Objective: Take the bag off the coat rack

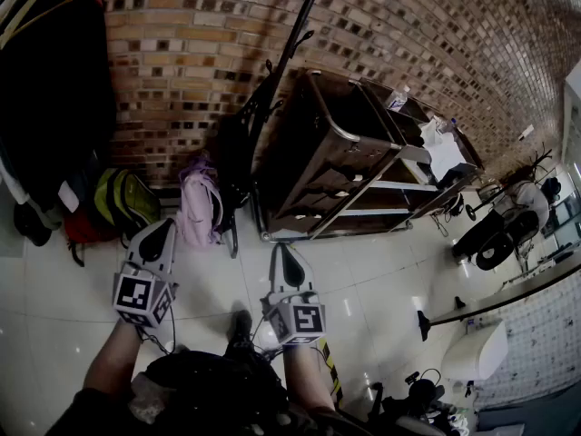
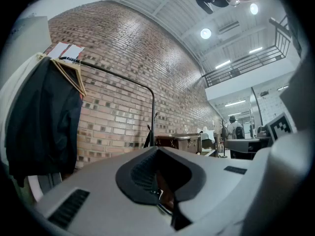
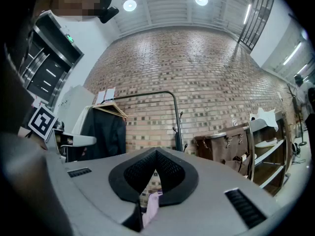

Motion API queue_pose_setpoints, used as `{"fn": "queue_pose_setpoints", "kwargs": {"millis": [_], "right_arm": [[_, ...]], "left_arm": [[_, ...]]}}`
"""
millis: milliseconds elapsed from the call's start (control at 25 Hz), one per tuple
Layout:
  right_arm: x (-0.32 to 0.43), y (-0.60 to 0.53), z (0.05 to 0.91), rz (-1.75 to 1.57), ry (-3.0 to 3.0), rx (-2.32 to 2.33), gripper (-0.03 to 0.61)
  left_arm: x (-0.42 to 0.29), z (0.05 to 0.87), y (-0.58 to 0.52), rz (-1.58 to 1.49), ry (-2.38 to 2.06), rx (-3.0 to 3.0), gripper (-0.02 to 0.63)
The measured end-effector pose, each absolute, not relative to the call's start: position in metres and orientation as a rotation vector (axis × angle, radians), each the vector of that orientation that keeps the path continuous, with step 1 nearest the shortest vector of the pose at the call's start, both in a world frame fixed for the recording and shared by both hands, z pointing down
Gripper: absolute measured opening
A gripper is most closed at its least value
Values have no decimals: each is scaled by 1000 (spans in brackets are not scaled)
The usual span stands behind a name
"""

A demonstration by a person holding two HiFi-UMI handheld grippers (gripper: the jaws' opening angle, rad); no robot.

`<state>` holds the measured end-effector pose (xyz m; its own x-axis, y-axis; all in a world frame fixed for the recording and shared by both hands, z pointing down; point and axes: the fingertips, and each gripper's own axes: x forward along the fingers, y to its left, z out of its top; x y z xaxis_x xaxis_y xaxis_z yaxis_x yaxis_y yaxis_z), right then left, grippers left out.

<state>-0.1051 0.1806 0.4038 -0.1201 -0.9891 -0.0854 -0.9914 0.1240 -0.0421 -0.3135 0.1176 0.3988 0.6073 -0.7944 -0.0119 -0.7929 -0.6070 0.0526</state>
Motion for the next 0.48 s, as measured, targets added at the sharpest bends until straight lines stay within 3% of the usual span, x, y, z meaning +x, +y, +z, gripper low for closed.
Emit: {"fn": "queue_pose_setpoints", "kwargs": {"millis": [480], "right_arm": [[56, 69, 403, 118, 2329, -1975, 8]], "left_arm": [[-162, 413, 14, -48, -1464, 2764, 34]]}}
